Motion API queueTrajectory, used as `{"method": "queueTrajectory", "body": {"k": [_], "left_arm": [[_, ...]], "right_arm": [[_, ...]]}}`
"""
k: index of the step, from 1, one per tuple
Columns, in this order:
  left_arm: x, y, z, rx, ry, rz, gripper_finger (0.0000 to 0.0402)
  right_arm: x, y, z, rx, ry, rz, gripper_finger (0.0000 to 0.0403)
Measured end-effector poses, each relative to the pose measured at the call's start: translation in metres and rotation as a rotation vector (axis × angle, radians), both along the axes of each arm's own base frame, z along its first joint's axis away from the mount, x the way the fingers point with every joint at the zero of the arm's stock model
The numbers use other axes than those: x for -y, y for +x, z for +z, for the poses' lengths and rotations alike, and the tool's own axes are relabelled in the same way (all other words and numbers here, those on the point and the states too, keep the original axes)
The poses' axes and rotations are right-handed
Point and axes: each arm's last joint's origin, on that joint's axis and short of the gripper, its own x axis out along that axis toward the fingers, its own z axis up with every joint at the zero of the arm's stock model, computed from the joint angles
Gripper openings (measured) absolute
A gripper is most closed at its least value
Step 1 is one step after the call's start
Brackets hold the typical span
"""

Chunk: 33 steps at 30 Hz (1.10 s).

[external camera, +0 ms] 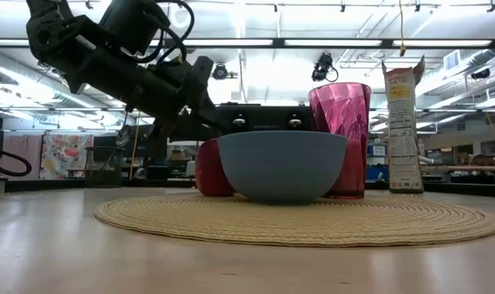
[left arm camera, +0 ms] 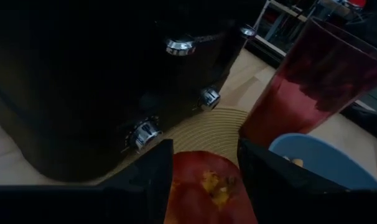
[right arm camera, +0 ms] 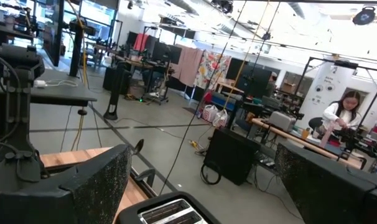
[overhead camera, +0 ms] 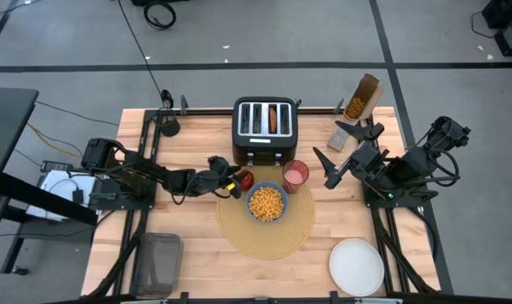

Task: Arrange a breakfast setting
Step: Put the apple on the yellow tablemat, then adjust the bowl on the yellow tablemat

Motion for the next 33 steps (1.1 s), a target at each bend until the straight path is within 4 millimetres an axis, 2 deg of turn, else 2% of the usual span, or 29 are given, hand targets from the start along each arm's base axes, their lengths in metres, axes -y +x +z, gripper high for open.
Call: {"method": "queueTrajectory", "body": {"k": [6, 13, 20, 26, 30, 33], "left_arm": [[0.001, -0.003, 0.018, 0.050, -0.002, -0.054, 0.0186], [0.002, -0.019, 0.057, 0.142, 0.036, -0.083, 0.0185], [0.009, -0.045, 0.106, 0.340, 0.049, -0.122, 0.0185], [0.016, -0.063, 0.131, 0.450, 0.069, -0.164, 0.0185], [0.021, -0.069, 0.143, 0.559, 0.056, -0.190, 0.0185], [0.030, -0.069, 0.153, 0.573, 0.077, -0.241, 0.0185]], "right_arm": [[0.000, -0.001, -0.001, -0.013, 0.012, -0.030, 0.0398], [0.000, -0.001, -0.002, 0.018, 0.066, -0.044, 0.0398], [-0.008, 0.009, -0.022, 0.050, 0.144, 0.141, 0.0394], [-0.008, 0.015, -0.042, -0.005, 0.241, 0.279, 0.0389], [-0.005, 0.018, -0.046, -0.056, 0.288, 0.369, 0.0389], [0.000, 0.024, -0.039, -0.138, 0.313, 0.383, 0.0389]]}}
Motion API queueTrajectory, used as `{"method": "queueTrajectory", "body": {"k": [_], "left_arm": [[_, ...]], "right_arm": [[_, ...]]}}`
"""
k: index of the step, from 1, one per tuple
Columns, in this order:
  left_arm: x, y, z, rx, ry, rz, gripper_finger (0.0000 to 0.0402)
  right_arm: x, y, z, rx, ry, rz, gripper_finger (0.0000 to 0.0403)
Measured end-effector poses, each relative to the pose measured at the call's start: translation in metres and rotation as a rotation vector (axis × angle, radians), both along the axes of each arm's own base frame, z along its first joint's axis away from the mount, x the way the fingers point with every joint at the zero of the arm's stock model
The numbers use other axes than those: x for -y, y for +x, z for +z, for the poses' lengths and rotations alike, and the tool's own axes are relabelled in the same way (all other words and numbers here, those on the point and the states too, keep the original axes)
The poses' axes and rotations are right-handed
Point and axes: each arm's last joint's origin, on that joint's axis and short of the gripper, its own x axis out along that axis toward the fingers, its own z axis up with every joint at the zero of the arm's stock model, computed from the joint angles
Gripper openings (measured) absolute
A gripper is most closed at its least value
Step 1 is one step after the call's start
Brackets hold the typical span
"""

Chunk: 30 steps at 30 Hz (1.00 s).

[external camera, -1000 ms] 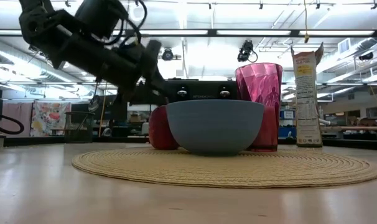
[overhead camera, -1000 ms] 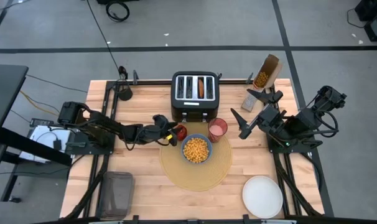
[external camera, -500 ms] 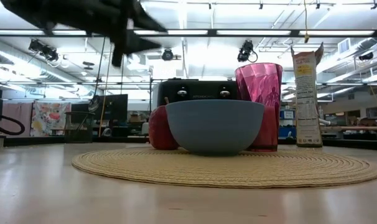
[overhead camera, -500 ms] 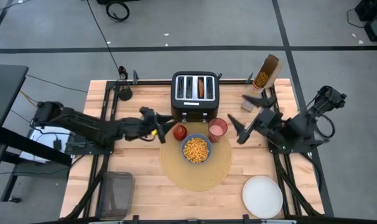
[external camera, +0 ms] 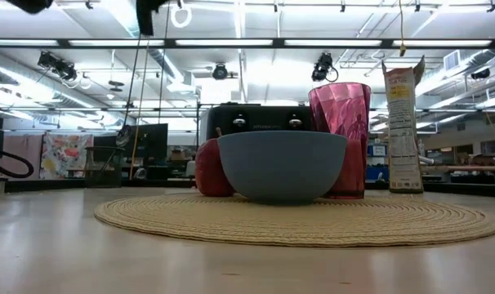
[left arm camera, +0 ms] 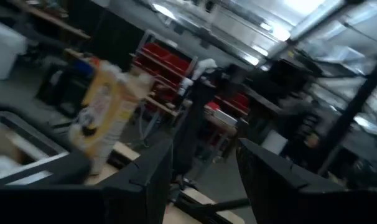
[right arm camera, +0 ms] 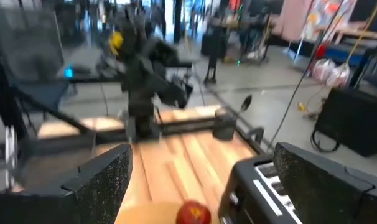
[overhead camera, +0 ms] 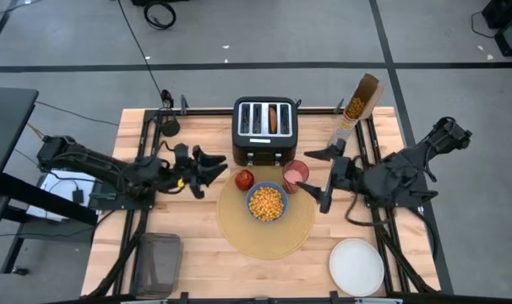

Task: Arrange a breakfast setting
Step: Adjust the bowl on the yellow tablemat

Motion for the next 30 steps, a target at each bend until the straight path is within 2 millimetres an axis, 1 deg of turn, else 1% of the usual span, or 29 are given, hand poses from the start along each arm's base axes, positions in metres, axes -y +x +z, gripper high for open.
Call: {"method": "queueTrajectory", "body": {"k": [3, 5, 8, 10, 12, 14, 16, 20, 24, 27, 30], "left_arm": [[0.012, 0.007, 0.018, -0.044, 0.047, -0.035, 0.0185], [0.019, 0.014, 0.031, -0.126, 0.088, -0.047, 0.0185], [0.027, 0.026, 0.052, -0.273, 0.139, -0.062, 0.0185], [0.034, 0.036, 0.058, -0.382, 0.170, -0.078, 0.0185], [0.043, 0.047, 0.059, -0.470, 0.202, -0.096, 0.0185], [0.055, 0.060, 0.054, -0.521, 0.225, -0.128, 0.0185], [0.066, 0.071, 0.046, -0.552, 0.221, -0.153, 0.0185], [0.083, 0.090, 0.016, -0.632, 0.165, -0.179, 0.0185], [0.093, 0.111, -0.011, -0.678, 0.161, -0.229, 0.0185], [0.099, 0.131, -0.026, -0.731, 0.227, -0.265, 0.0185], [0.099, 0.151, -0.043, -0.785, 0.268, -0.328, 0.0185]], "right_arm": [[-0.001, 0.010, 0.007, -0.136, -0.020, 0.061, 0.0389], [-0.001, 0.018, 0.010, -0.237, -0.013, 0.108, 0.0389], [-0.002, 0.026, 0.007, -0.380, 0.002, 0.123, 0.0389], [-0.001, 0.028, 0.003, -0.444, 0.006, 0.113, 0.0389], [-0.002, 0.028, 0.001, -0.468, 0.015, 0.109, 0.0389], [-0.001, 0.027, -0.001, -0.486, 0.030, 0.102, 0.0389], [-0.001, 0.025, -0.001, -0.490, 0.057, 0.097, 0.0389], [0.001, 0.022, 0.001, -0.478, 0.101, 0.084, 0.0389], [0.000, 0.024, 0.000, -0.482, 0.095, 0.092, 0.0389], [0.001, 0.026, -0.001, -0.489, 0.086, 0.101, 0.0389], [0.003, 0.030, 0.000, -0.478, 0.099, 0.108, 0.0389]]}}
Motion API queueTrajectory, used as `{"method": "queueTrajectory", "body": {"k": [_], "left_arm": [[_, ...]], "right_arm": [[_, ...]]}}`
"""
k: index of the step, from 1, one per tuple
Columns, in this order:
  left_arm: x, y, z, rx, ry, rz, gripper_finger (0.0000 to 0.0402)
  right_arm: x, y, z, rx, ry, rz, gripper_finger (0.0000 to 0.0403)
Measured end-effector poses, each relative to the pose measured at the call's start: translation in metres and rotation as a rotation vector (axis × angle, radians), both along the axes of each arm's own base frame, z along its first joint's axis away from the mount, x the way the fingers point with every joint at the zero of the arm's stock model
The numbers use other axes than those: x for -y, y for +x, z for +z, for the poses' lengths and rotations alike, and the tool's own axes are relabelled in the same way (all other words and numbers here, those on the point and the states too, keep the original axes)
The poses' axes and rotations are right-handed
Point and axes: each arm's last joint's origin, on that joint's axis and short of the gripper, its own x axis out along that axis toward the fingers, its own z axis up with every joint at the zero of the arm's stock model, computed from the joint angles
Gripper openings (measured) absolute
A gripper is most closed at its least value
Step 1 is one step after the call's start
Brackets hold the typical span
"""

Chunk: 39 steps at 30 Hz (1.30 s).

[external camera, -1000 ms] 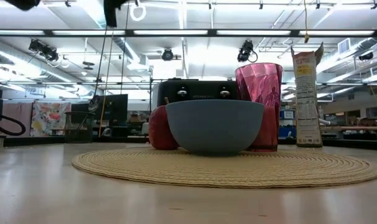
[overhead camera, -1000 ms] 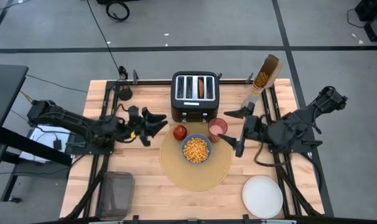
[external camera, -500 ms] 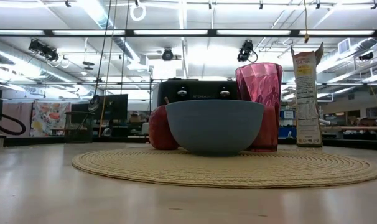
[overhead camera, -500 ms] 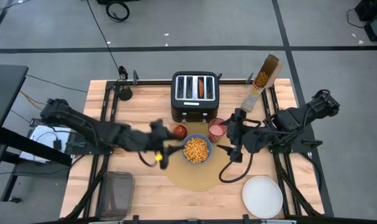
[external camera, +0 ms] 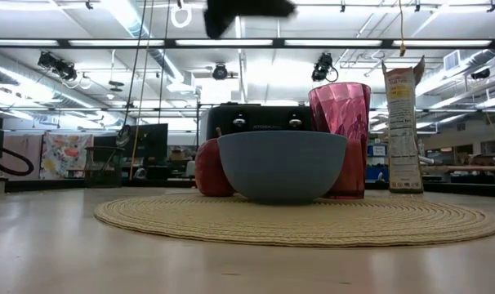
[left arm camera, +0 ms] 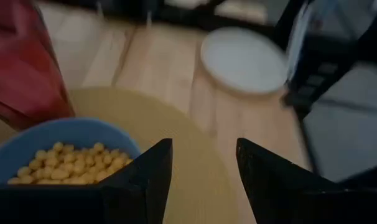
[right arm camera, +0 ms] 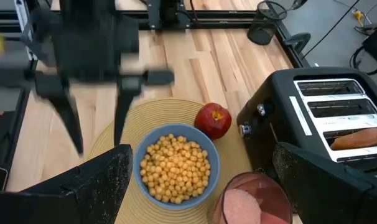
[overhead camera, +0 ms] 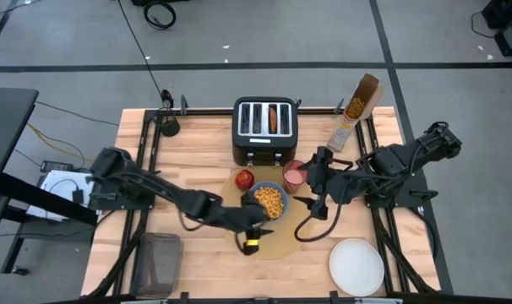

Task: Arrange a breakfast setting
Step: Adjust the bowl on the yellow tablemat

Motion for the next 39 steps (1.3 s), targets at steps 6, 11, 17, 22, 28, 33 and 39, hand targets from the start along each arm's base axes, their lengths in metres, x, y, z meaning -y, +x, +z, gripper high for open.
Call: {"method": "queueTrajectory", "body": {"k": [6, 11, 17, 22, 28, 33, 39], "left_arm": [[-0.011, 0.020, -0.039, -0.128, 0.070, -0.008, 0.0178], [-0.013, 0.022, -0.058, -0.212, 0.073, -0.044, 0.0165], [-0.012, 0.026, -0.079, -0.268, 0.107, -0.050, 0.0160], [-0.018, 0.028, -0.089, -0.312, 0.120, -0.027, 0.0159], [-0.019, 0.028, -0.088, -0.305, 0.129, -0.028, 0.0141], [-0.019, 0.028, -0.088, -0.306, 0.118, -0.033, 0.0086], [-0.017, 0.028, -0.088, -0.302, 0.121, -0.040, 0.0028]], "right_arm": [[-0.001, 0.000, 0.001, 0.010, 0.010, -0.003, 0.0389], [-0.002, 0.000, 0.001, 0.016, 0.028, -0.013, 0.0389], [-0.002, 0.000, 0.001, 0.016, 0.021, -0.007, 0.0389], [-0.002, 0.000, 0.001, 0.012, 0.003, 0.007, 0.0389], [-0.002, 0.000, 0.001, 0.008, 0.011, 0.017, 0.0389], [-0.002, 0.000, 0.001, 0.007, 0.012, 0.019, 0.0389], [-0.002, 0.000, 0.001, 0.004, -0.002, 0.031, 0.0389]]}}
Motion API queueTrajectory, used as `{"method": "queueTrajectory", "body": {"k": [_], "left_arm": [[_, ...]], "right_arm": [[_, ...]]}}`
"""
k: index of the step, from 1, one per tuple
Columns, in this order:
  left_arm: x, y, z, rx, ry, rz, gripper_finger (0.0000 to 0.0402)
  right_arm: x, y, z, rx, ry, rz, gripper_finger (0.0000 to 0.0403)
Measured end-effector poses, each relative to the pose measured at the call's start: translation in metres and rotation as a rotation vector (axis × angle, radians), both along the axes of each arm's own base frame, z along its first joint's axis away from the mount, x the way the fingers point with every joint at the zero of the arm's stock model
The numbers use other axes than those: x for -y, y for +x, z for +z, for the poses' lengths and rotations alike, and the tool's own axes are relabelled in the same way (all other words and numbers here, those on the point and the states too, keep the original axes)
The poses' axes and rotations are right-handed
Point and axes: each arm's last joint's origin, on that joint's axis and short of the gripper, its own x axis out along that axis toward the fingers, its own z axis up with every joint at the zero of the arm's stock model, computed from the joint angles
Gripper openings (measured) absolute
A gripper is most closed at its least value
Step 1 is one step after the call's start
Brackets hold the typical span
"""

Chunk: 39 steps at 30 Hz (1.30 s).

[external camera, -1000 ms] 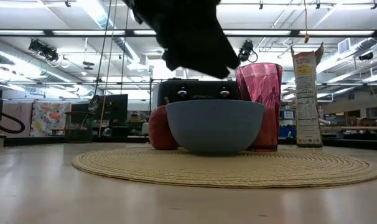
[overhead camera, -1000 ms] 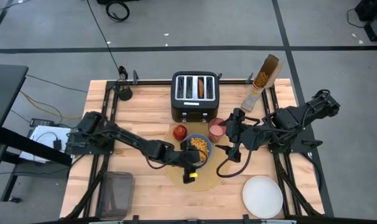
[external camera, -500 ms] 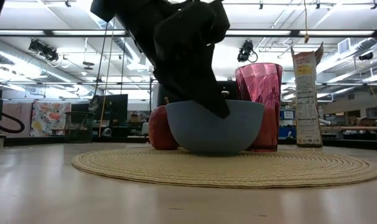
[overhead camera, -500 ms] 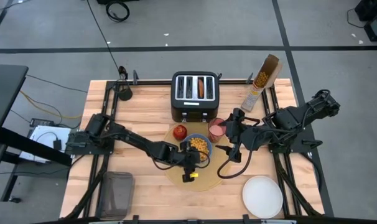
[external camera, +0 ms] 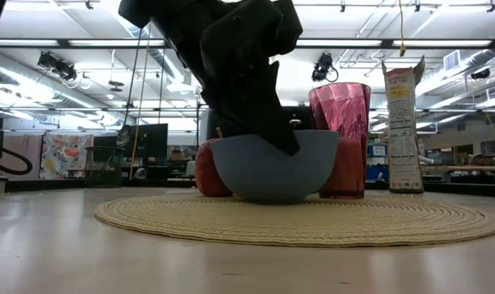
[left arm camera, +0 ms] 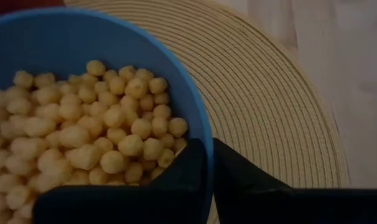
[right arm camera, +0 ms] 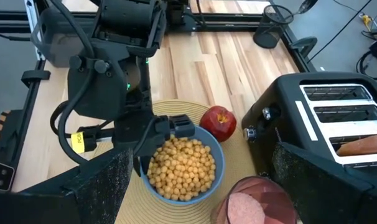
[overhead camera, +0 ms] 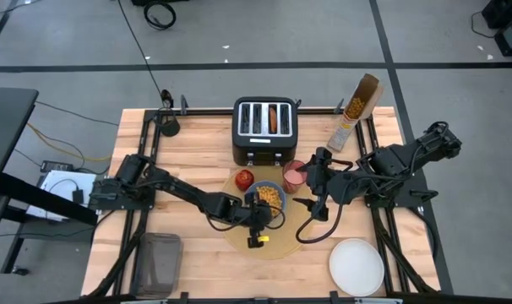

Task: Arrange a breakfast setting
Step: Adjust the bowl on the yellow tablemat

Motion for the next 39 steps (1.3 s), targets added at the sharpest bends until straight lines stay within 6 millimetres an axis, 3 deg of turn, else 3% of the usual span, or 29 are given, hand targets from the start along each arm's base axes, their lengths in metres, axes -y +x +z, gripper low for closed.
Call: {"method": "queueTrajectory", "body": {"k": [11, 39], "left_arm": [[0.018, 0.003, 0.021, 0.065, -0.037, -0.105, 0.0030], [0.014, 0.009, 0.020, 0.107, 0.046, -0.133, 0.0037]], "right_arm": [[0.000, 0.000, 0.000, -0.003, 0.000, 0.010, 0.0389], [-0.001, 0.000, 0.000, -0.014, 0.025, 0.037, 0.0389]]}}
